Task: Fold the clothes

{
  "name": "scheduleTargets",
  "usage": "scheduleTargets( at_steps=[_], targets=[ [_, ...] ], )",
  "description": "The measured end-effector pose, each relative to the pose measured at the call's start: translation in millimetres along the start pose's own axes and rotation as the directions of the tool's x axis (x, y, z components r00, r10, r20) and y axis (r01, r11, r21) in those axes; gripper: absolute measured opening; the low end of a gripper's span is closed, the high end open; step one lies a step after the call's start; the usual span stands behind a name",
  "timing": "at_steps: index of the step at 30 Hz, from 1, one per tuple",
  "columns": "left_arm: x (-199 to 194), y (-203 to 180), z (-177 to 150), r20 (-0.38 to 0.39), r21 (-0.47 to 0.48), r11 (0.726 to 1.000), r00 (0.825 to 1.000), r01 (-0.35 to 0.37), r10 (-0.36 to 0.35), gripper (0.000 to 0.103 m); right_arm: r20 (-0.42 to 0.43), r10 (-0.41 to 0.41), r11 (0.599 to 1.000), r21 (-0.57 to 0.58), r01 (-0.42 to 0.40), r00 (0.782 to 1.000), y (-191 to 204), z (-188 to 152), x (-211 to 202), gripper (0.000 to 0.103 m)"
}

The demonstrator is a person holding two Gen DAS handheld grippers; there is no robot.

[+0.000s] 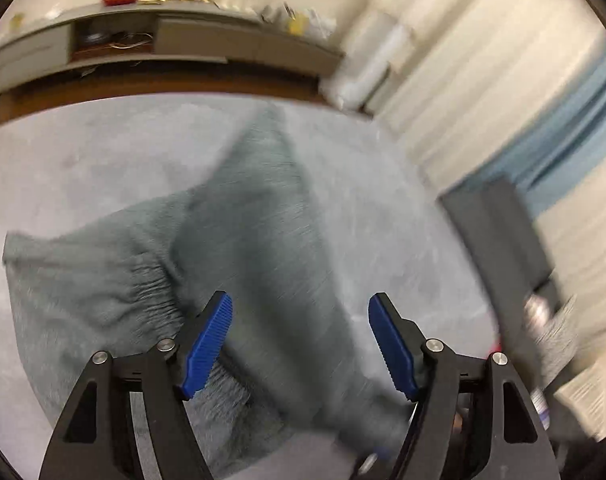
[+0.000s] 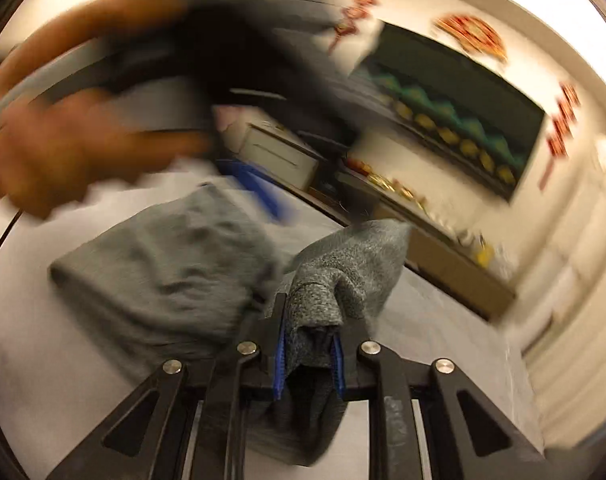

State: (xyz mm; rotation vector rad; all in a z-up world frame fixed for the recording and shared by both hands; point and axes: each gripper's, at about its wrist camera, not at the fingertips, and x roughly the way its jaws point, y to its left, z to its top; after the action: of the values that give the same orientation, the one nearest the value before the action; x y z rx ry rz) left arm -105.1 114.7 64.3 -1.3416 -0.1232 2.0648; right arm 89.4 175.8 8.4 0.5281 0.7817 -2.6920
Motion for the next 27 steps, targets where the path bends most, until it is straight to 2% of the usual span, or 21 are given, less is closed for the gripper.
scheduleTargets(
  at_steps=[2,3,4,6,8,9,10,11,12,14,16,19,20,21,22,23,25,26,27],
  targets=[
    [-10,21,-12,0.013,-0.047,0.999,1.000,-0.018,0.019,0.071,0.010,0.011,0.998,-0.056,-0.010,1.000,17,-2,-2,0.019],
    [-15,32,-18,0.019,-0.071,0.997,0.999,-0.027,0.028,0.059,0.018,0.015,0.997,-0.075,-0.014,1.000,23,-2,-4,0.019],
    [-21,43,-24,0.024,-0.095,0.995,0.999,-0.036,0.038,0.012,0.023,0.022,0.996,-0.082,-0.020,0.999,25,-2,-5,0.019],
    [-31,64,-37,0.035,-0.142,0.988,0.998,-0.053,0.058,0.011,0.032,0.034,0.997,-0.070,-0.031,0.999,24,-2,-8,0.020],
    [-41,85,-49,0.045,-0.189,0.980,0.996,-0.069,0.079,0.010,0.056,0.100,0.995,-0.019,-0.099,0.993,14,0,-13,0.026],
    [-46,96,-55,0.050,-0.213,0.974,0.995,-0.076,0.089,0.010,0.073,0.149,0.989,0.014,-0.150,0.986,9,3,-18,0.042],
    [-51,107,-61,0.054,-0.236,0.968,0.994,-0.084,0.099,0.011,0.091,0.198,0.978,0.046,-0.203,0.976,4,5,-22,0.052],
    [-56,117,-67,0.058,-0.259,0.961,0.992,-0.091,0.110,0.011,0.109,0.251,0.963,0.074,-0.259,0.962,1,7,-27,0.066],
    [-62,128,-73,0.062,-0.283,0.954,0.991,-0.098,0.120,0.015,0.117,0.302,0.946,0.089,-0.313,0.946,2,7,-29,0.069],
    [-72,150,-85,0.069,-0.329,0.938,0.988,-0.112,0.142,0.023,0.093,0.389,0.913,0.094,-0.397,0.916,11,6,-22,0.069],
    [-81,170,-97,0.074,-0.373,0.920,0.984,-0.123,0.161,0.041,0.039,0.424,0.900,0.092,-0.426,0.905,27,2,-4,0.069],
    [-70,170,-107,0.074,-0.401,0.911,0.987,-0.102,0.143,0.049,-0.050,0.464,0.880,0.135,-0.455,0.884,43,-5,31,0.069],
    [-67,170,-110,0.075,-0.410,0.907,0.988,-0.095,0.137,0.049,-0.087,0.468,0.879,0.149,-0.453,0.879,42,-7,41,0.069],
    [-63,170,-113,0.075,-0.419,0.904,0.989,-0.088,0.131,0.049,-0.119,0.453,0.888,0.143,-0.437,0.883,39,-8,48,0.065],
    [-60,170,-116,0.076,-0.428,0.900,0.989,-0.081,0.125,0.048,-0.153,0.410,0.911,0.117,-0.395,0.899,32,-13,54,0.059],
    [-55,168,-119,0.072,-0.429,0.900,0.991,-0.073,0.115,0.048,-0.201,0.350,0.936,0.096,-0.338,0.915,18,-17,62,0.048],
    [-35,138,-117,0.006,-0.305,0.951,0.999,-0.048,0.052,0.048,-0.322,0.221,0.971,0.155,-0.179,0.921,-32,-28,85,0.047],
    [-32,120,-118,0.000,-0.239,0.970,0.999,-0.042,0.043,0.048,-0.371,0.136,0.977,0.203,-0.063,0.918,-67,-38,91,0.047],
    [-36,118,-119,0.024,-0.241,0.970,0.999,-0.035,0.042,0.048,-0.406,0.080,0.971,0.238,0.020,0.910,-96,-46,92,0.048]
  ],
)
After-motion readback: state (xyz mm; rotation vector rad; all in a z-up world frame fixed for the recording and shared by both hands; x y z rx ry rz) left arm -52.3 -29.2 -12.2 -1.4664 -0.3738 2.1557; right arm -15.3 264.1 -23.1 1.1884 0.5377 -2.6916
